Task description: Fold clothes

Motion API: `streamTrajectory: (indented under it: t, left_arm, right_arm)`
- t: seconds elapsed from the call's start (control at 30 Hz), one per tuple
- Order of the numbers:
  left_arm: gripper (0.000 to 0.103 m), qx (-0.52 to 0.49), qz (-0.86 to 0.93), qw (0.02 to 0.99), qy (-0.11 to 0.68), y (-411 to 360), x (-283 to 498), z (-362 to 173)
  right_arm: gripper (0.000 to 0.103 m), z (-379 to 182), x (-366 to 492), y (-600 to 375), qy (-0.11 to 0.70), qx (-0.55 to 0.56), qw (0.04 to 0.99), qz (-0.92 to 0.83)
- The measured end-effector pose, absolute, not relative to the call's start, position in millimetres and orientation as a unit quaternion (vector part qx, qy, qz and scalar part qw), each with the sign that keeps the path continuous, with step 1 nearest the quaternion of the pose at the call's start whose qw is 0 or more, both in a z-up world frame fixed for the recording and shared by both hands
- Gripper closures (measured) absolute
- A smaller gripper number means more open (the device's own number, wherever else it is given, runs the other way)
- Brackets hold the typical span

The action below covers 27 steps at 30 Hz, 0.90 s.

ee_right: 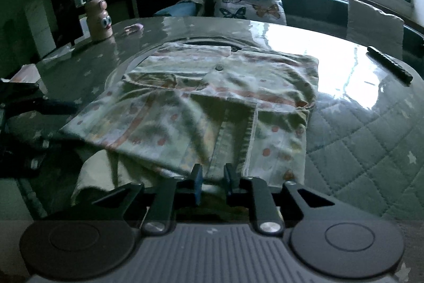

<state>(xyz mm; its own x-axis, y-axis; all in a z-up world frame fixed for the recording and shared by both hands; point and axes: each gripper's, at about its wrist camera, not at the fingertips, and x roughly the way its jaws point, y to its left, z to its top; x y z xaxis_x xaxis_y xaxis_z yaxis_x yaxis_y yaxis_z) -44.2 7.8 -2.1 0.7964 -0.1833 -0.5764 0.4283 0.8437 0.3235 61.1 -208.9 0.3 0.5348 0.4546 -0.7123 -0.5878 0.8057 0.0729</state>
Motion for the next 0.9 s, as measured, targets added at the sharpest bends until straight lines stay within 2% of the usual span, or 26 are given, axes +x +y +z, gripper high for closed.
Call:
streamTrajectory:
  t: [0.2,0.4,0.47,0.53,0.63,0.73,0.9]
  left_arm:
    - [0.048,0.264,-0.207,0.91,0.245,-19.9,-44.5,-11.9]
    - [0.048,0.274,-0.246,0.903,0.22,-38.3,-40.5,-16.6]
    - [0.057,0.269,-0.254,0.904,0.215,-41.7,-38.8,-16.5]
    - [0.075,0.256,-0.259,0.906,0.214,-43.4,-34.4,-14.5]
    - [0.091,0.218,-0.251,0.916,0.225,-38.8,-23.9,-7.4]
    - [0.093,0.175,-0.24,0.924,0.239,-30.4,-11.0,2.7]
    - [0.094,0.145,-0.229,0.931,0.244,-23.5,5.6,15.6]
  right_arm:
    - [0.084,11.0,51.1,-220.4,0.369,-0.1,0.876,0.293]
    - [0.068,16.8,35.5,-233.7,0.353,-0.141,0.878,0.29]
    - [0.063,16.1,28.7,-235.3,0.347,-0.162,0.875,0.295]
    - [0.058,14.5,22.4,-235.4,0.343,-0.18,0.87,0.304]
    - [0.05,11.5,13.5,-232.3,0.334,-0.202,0.862,0.323]
    - [0.044,9.1,7.5,-224.5,0.319,-0.221,0.856,0.342]
    - [0.043,5.1,11.1,-205.6,0.281,-0.241,0.856,0.361]
